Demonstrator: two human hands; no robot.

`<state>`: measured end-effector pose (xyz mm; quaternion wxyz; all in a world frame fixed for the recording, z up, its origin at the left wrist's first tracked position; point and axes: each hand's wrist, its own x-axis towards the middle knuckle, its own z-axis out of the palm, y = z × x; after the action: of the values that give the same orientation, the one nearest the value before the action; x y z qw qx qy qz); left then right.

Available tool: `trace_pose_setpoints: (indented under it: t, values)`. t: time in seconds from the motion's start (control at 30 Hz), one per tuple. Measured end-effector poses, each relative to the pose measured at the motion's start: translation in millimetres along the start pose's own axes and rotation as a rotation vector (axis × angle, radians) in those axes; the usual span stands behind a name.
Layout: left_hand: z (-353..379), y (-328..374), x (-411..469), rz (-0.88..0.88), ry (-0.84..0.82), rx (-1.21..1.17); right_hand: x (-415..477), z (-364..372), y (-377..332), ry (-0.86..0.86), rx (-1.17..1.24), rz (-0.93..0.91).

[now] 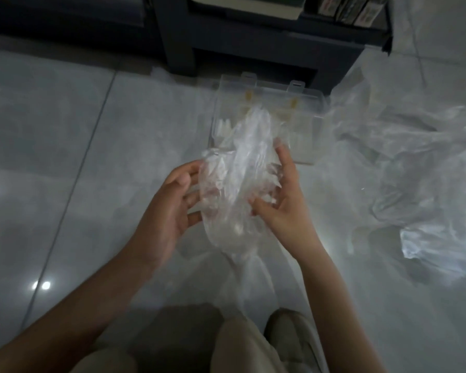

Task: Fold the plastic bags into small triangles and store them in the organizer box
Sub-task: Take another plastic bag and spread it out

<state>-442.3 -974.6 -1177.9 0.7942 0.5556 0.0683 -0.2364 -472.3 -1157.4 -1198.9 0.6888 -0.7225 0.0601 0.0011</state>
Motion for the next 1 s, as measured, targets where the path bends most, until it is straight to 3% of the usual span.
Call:
trace_pose_setpoints:
  t: [0.4, 0.53, 0.63, 0.9, 1.0]
  values:
    - [-10.5, 4.0, -3.6, 0.220, 0.054, 0.328, 2.3, 1.8, 8.2, 0.016, -0.130, 0.035]
    - [-10.3, 5.9, -4.5, 0.290, 0.057, 0.437, -1.7, 10.2, -2.7, 0.054, 0.022, 0.082]
    - [-6.5, 7.3, -6.4, 0.311, 0.083, 0.456, -1.6, 17.4, -3.3, 0.029, -0.045, 0.091]
    - [-21.2, 6.2, -4.5, 0.357, 0.305, 0.449, 2.0, -1.6, 5.3, 0.240, 0.121, 0.178]
    - [-31.2, 5.4, -2.3, 0.371, 0.381, 0.405, 0.8, -11.2, 11.3, 0.242, 0.070, 0.264]
